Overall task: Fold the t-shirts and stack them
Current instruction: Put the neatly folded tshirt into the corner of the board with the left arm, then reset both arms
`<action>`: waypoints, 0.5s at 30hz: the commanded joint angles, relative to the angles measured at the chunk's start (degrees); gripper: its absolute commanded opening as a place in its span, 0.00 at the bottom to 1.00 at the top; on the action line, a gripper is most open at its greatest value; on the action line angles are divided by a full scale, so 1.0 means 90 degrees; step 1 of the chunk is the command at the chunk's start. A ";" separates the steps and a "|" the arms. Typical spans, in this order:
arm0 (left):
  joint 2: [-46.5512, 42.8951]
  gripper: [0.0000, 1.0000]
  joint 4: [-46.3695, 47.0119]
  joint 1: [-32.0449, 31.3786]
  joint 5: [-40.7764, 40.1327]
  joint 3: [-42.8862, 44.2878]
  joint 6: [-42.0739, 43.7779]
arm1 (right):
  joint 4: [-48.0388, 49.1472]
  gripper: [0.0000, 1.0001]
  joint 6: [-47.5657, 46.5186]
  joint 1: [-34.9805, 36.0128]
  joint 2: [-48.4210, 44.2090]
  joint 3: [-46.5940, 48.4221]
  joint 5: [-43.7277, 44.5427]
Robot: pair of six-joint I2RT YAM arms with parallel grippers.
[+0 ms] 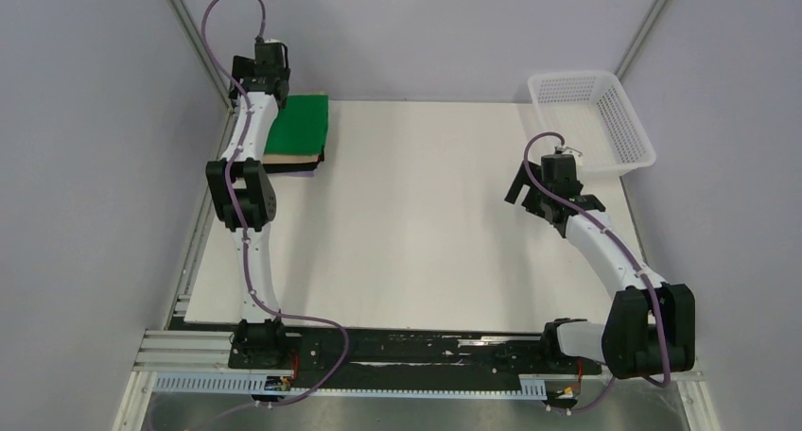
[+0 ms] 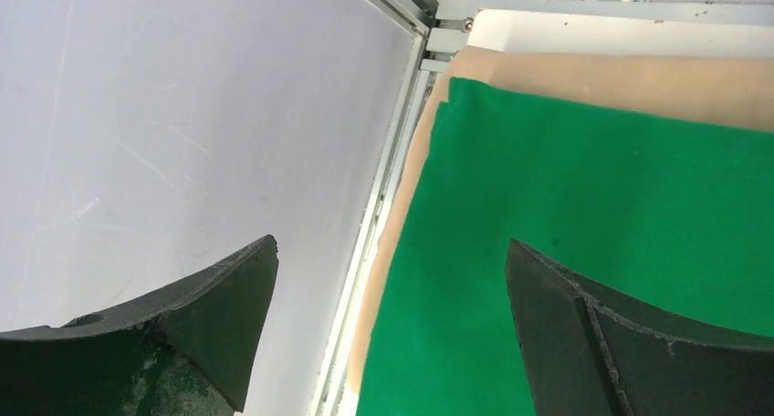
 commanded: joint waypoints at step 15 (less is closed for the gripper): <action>-0.4642 1.00 0.1152 -0.0038 0.2877 -0.5036 -0.3119 | 0.0223 1.00 0.0296 -0.0037 -0.0583 0.0131 -0.0108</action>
